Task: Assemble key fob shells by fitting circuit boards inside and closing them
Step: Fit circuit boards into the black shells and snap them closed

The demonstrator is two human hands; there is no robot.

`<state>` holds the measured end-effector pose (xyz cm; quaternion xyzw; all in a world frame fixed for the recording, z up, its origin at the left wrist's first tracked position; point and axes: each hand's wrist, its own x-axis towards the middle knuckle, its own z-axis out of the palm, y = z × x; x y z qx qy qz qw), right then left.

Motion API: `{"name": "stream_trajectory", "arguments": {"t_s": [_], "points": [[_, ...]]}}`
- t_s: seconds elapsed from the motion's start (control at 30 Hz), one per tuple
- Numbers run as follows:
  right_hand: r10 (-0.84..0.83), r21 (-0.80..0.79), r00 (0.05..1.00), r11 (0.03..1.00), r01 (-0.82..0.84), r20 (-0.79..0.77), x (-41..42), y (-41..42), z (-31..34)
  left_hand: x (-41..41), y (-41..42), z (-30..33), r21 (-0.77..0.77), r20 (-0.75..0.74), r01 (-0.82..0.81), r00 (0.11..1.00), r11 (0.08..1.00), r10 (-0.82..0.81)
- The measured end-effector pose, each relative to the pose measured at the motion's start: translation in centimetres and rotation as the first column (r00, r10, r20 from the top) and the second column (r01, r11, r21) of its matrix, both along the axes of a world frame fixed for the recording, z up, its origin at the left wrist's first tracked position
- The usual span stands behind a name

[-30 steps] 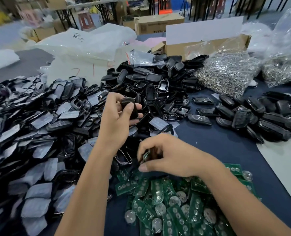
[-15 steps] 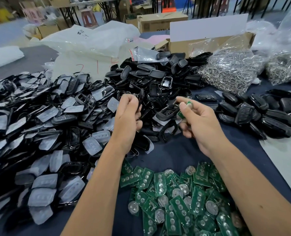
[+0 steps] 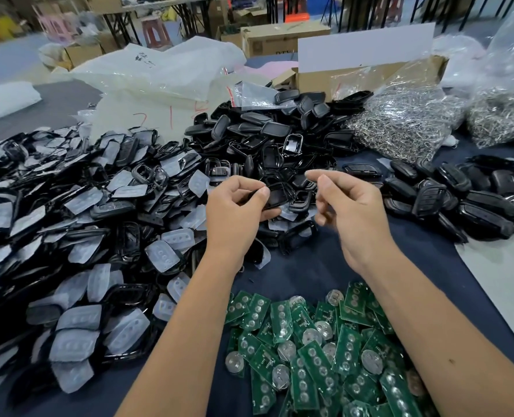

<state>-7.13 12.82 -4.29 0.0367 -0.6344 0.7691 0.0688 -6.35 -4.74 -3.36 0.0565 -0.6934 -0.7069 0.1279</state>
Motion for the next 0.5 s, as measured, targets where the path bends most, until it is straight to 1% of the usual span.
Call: {"name": "stream_trajectory", "arguments": {"t_s": [0.07,0.13,0.2,0.27,0.3,0.37,0.5], "points": [[0.027,0.008,0.999,1.000,-0.027,-0.024,0.0,-0.1,-0.1,0.2,0.3,0.2,0.025,0.008,0.020,1.000,0.999,-0.020],[0.037,0.044,0.997,0.998,-0.035,-0.064,0.2,-0.4,-0.2,0.5,0.5,0.5,-0.008,-0.001,0.082,0.997,0.997,-0.082],[0.045,0.044,0.995,0.998,-0.041,-0.089,0.3,-0.7,-0.3,0.7,0.6,0.6,-0.157,-0.018,0.192,0.980,0.969,-0.197],[0.026,0.017,0.996,1.000,-0.024,-0.091,0.3,-0.7,-0.4,0.8,0.8,0.7,-0.335,-0.027,0.271,0.954,0.902,-0.297],[0.002,-0.003,0.996,1.000,-0.002,-0.084,0.3,-0.7,-0.4,0.8,1.0,0.7,-0.383,-0.023,0.293,0.945,0.876,-0.326],[-0.056,-0.039,0.997,0.998,0.054,-0.058,0.1,-0.4,-0.3,0.8,1.2,0.5,-0.392,-0.007,0.297,0.946,0.871,-0.326],[-0.138,-0.082,0.990,0.987,0.137,-0.015,-0.1,0.0,-0.2,0.6,1.2,0.3,-0.341,-0.012,0.187,0.979,0.921,-0.203]]}}
